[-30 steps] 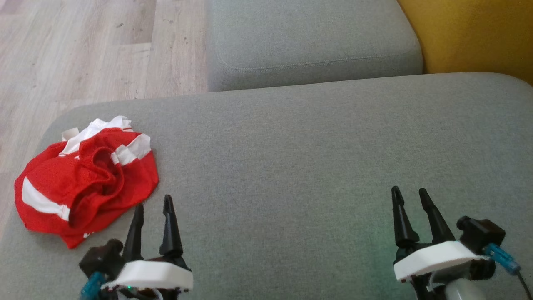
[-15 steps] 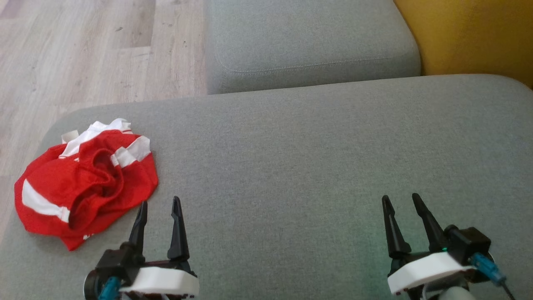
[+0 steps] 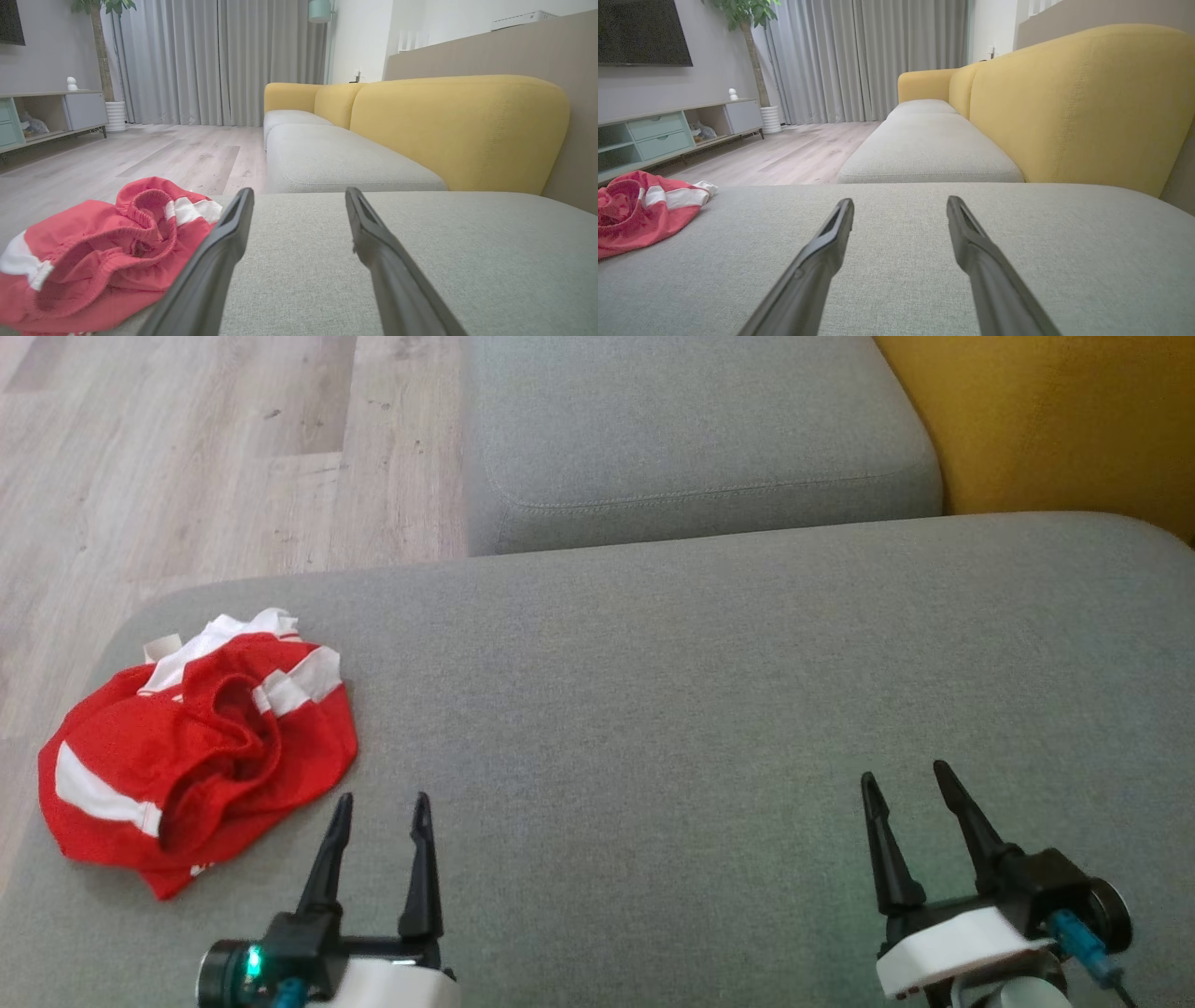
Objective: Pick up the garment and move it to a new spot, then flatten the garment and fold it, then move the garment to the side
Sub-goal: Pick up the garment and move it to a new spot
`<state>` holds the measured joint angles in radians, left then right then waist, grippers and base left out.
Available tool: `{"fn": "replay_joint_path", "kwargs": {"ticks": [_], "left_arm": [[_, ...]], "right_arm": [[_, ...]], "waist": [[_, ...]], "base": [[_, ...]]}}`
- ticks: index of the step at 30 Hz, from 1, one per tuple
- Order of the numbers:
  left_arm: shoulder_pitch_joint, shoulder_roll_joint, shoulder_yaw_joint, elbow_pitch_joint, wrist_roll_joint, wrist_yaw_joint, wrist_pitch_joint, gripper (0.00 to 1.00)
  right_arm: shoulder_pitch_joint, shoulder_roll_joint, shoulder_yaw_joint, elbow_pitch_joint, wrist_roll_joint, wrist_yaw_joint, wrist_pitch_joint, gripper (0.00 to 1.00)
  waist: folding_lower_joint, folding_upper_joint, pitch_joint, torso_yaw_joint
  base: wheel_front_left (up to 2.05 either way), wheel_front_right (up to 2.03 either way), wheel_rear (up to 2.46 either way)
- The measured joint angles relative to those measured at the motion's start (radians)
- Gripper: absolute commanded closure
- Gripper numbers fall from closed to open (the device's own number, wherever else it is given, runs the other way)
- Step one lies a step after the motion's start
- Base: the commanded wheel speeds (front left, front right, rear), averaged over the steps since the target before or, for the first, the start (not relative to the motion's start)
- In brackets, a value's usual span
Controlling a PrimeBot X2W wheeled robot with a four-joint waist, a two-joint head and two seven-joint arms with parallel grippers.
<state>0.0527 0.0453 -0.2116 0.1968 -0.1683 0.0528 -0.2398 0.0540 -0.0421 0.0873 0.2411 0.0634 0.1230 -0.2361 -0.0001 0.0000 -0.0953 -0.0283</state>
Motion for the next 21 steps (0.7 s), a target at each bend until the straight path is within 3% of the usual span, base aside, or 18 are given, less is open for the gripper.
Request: {"fn": "replay_joint_path", "kwargs": {"ticks": [6,21], "left_arm": [[0.000,0.001,-0.013,0.002,0.050,0.009,-0.012,0.00],[0.000,0.001,-0.012,0.015,0.045,0.028,-0.012,0.00]], "right_arm": [[0.000,0.000,-0.002,-0.001,-0.065,0.000,-0.015,0.00],[0.022,0.000,-0.013,0.001,-0.059,0.000,-0.015,0.00]], "waist": [[0.0000,0.0000,-0.003,0.001],[0.0001,0.0000,-0.007,0.048]], "base": [[0.00,0.00,0.00],[0.00,0.00,0.00]]}}
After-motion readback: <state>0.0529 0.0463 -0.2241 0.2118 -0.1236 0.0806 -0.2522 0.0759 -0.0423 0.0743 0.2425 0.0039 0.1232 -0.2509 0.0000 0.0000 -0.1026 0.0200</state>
